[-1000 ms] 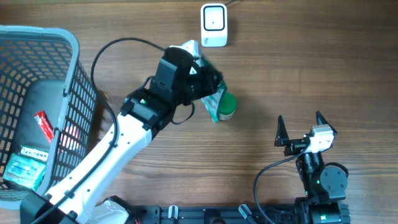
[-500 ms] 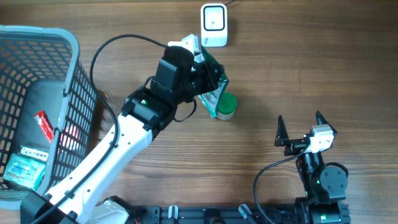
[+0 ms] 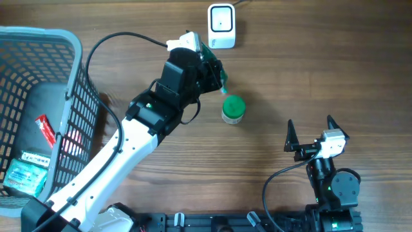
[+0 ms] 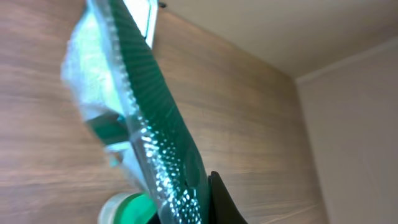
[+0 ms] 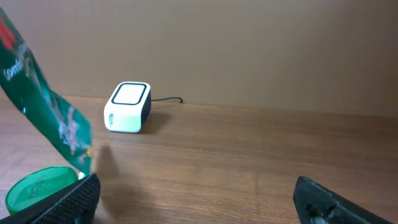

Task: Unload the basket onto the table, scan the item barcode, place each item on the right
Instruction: 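Carry the glove pack to the scanner and hold it before it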

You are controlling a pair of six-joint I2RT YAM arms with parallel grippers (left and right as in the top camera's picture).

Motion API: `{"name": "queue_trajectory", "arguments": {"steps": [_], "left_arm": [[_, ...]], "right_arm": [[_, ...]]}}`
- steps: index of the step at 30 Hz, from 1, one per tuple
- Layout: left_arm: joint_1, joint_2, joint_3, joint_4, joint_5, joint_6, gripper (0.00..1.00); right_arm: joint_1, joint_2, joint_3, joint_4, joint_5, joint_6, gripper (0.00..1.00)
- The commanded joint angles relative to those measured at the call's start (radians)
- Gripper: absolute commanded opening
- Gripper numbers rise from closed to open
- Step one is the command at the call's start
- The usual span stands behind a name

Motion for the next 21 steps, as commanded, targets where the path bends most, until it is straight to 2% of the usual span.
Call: {"name": "queue_trajectory", "arguments": {"steps": [1, 6, 9, 13, 17, 19, 21], "left_arm": [[-0.006, -0.007, -0.028, -0.044, -0.069, 0.025, 0.04], [-0.005, -0.008, -0.088, -0.134, -0.125, -0.058, 0.04], [-0.005, -0.008, -0.114, -0.171, -0.129, -0.062, 0.04], [-0.005, -0.008, -0.119, -0.227, -0.130, -0.131, 0.04], [-0.005, -0.008, -0.119, -0.352, -0.261, -0.254, 0.04], [-0.005, -0.008, -0.119, -0.401, -0.277, -0.280, 0.04], [-0.006, -0.008, -0.119, -0.433, -0.264, -0.281, 0.09]], "right_arm": [[0.000, 0.000, -0.001, 0.004, 0.009, 0.010, 1.00], [0.000, 0.000, -0.001, 0.004, 0.009, 0.010, 1.00], [0.000, 0.000, -0.001, 0.004, 0.009, 0.010, 1.00], [0.000, 0.000, -0.001, 0.004, 0.009, 0.010, 1.00], [0.000, 0.000, -0.001, 0.004, 0.009, 0.010, 1.00], [0.000, 0.000, -0.001, 0.004, 0.009, 0.010, 1.00], [0.000, 0.000, -0.001, 0.004, 0.009, 0.010, 1.00]]}}
